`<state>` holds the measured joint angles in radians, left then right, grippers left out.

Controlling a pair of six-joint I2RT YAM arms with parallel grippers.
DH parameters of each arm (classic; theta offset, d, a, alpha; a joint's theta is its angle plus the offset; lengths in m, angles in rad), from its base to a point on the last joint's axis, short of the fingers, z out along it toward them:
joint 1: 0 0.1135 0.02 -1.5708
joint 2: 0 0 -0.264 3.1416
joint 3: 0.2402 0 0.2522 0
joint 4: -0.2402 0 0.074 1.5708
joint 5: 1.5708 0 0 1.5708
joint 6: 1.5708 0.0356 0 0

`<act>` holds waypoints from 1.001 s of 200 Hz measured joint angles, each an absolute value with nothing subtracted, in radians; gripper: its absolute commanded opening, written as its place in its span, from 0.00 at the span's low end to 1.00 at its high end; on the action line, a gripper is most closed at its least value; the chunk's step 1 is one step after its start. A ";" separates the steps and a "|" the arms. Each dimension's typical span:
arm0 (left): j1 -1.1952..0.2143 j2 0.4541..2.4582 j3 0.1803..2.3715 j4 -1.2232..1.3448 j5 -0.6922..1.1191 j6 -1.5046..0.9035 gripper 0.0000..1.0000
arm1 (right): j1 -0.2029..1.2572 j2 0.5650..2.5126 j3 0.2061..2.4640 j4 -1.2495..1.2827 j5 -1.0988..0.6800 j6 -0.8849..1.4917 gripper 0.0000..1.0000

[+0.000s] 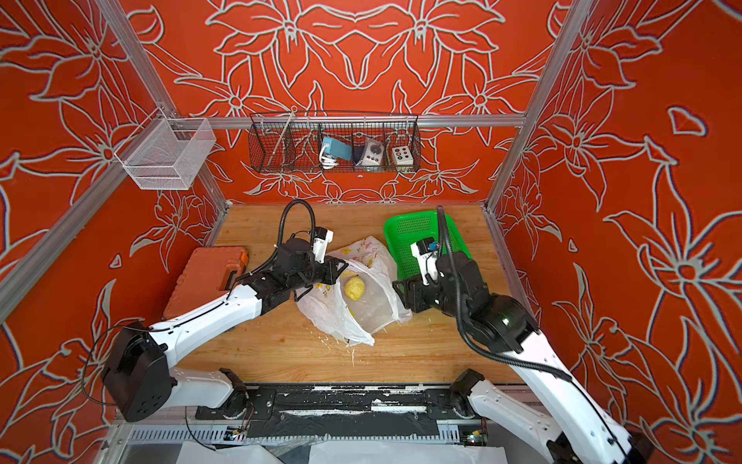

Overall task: Place the pears into plastic bags & tie knots
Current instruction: Adjust the plastic bag at the center of the board.

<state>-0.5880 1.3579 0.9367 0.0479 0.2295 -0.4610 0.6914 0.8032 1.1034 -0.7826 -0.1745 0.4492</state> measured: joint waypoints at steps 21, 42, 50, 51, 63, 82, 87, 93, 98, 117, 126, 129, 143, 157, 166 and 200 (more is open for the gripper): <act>-0.588 1.359 0.937 0.048 0.231 -0.461 0.00 | 0.750 0.786 1.029 -0.730 -0.242 0.492 0.65; -0.588 1.359 0.937 0.047 0.231 -0.461 0.00 | 0.804 0.826 0.976 -0.710 -0.271 0.508 0.67; -0.588 1.360 0.937 0.047 0.231 -0.461 0.00 | 0.827 0.851 0.961 -0.697 -0.285 0.509 0.69; -0.588 1.360 0.937 0.047 0.231 -0.461 0.00 | 0.829 0.853 0.960 -0.696 -0.286 0.509 0.69; -0.588 1.361 0.937 0.047 0.231 -0.461 0.00 | 0.862 0.887 0.943 -0.678 -0.301 0.510 0.70; -0.588 1.365 0.937 0.047 0.231 -0.461 0.00 | 0.917 0.938 0.914 -0.640 -0.312 0.508 0.71; -0.588 1.365 0.937 0.047 0.231 -0.461 0.00 | 0.927 0.950 0.903 -0.629 -0.313 0.507 0.71; -0.588 1.366 0.937 0.047 0.231 -0.461 0.00 | 0.937 0.966 0.885 -0.612 -0.313 0.507 0.71; -0.588 1.366 0.937 0.047 0.231 -0.461 0.00 | 0.944 0.978 0.870 -0.600 -0.315 0.507 0.71; -0.588 1.366 0.937 0.046 0.231 -0.461 0.00 | 0.950 1.016 0.808 -0.560 -0.317 0.508 0.70; -0.588 1.366 0.937 0.046 0.231 -0.461 0.00 | 0.950 1.032 0.785 -0.547 -0.318 0.509 0.69; -0.588 1.366 0.937 0.047 0.230 -0.461 0.00 | 0.950 1.037 0.777 -0.540 -0.319 0.509 0.68; -0.588 1.366 0.939 0.046 0.231 -0.461 0.00 | 0.950 1.055 0.749 -0.514 -0.322 0.512 0.60; -0.588 1.366 0.940 0.046 0.231 -0.461 0.00 | 0.952 1.065 0.735 -0.495 -0.323 0.516 0.39; -0.588 1.366 0.940 0.046 0.231 -0.461 0.00 | 0.954 1.068 0.733 -0.486 -0.325 0.525 0.23; -0.588 1.366 0.942 0.043 0.228 -0.456 0.10 | 0.954 1.060 0.764 -0.492 -0.339 0.529 0.00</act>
<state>-0.5877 1.3663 0.9421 0.0433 0.2279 -0.4561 0.9543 1.0603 0.7643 -0.4915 -0.3389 0.5293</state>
